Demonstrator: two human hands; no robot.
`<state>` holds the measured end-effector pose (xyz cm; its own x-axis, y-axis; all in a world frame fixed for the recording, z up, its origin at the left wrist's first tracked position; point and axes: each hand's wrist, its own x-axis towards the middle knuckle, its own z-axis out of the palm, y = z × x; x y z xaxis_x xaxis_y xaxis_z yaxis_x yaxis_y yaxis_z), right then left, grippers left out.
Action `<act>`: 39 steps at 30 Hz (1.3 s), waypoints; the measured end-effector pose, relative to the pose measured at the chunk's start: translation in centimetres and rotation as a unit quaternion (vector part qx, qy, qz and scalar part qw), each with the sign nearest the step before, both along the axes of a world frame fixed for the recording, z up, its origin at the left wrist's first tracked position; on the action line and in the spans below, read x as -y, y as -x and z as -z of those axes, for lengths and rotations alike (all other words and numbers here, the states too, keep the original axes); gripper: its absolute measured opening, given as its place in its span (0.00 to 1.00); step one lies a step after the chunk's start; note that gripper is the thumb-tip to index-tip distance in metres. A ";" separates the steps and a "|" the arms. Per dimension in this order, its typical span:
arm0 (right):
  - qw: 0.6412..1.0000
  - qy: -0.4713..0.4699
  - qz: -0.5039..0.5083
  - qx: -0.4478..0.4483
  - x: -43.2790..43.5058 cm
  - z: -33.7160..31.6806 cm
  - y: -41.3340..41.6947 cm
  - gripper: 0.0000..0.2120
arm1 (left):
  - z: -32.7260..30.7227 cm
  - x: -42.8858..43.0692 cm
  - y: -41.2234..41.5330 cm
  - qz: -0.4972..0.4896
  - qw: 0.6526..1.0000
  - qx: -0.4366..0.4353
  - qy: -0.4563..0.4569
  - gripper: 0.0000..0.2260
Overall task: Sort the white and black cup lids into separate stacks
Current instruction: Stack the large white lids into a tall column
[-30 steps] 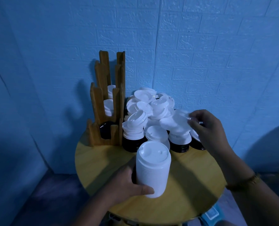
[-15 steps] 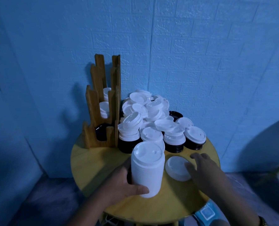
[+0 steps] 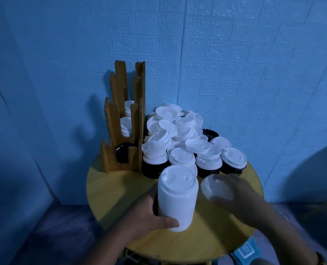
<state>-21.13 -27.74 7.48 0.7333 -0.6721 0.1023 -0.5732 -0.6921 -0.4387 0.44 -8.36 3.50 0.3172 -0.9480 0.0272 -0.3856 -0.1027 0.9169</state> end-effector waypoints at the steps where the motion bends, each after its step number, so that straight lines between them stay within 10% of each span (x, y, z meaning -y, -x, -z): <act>1: 0.998 0.021 0.001 0.058 -0.1 -1.3 0.3 0.33 | 0.0 0.0 0.0 -0.003 1.000 0.002 -0.001 0.39; 5: 0.973 -0.028 -0.105 0.204 -3.2 -6.1 -1.5 0.29 | 0.1 0.2 0.0 -0.004 1.000 0.009 -0.002 0.37; 13: 0.965 -0.039 -0.250 0.066 -4.6 -6.4 -5.2 0.29 | -0.5 0.1 0.3 -0.021 1.000 0.021 0.005 0.30; 19: 0.986 0.109 -0.111 0.055 -6.7 -4.9 -5.9 0.37 | 0.2 0.5 1.3 -0.088 0.995 0.049 0.005 0.33; 30: 0.944 -0.168 -0.255 0.128 -3.5 -4.6 -5.0 0.25 | -0.6 0.3 0.2 -0.034 0.999 -0.005 -0.004 0.37; 39: 0.941 -0.134 -0.257 0.176 -3.0 -3.0 -4.9 0.33 | 0.0 0.4 0.6 -0.030 0.999 0.038 -0.008 0.34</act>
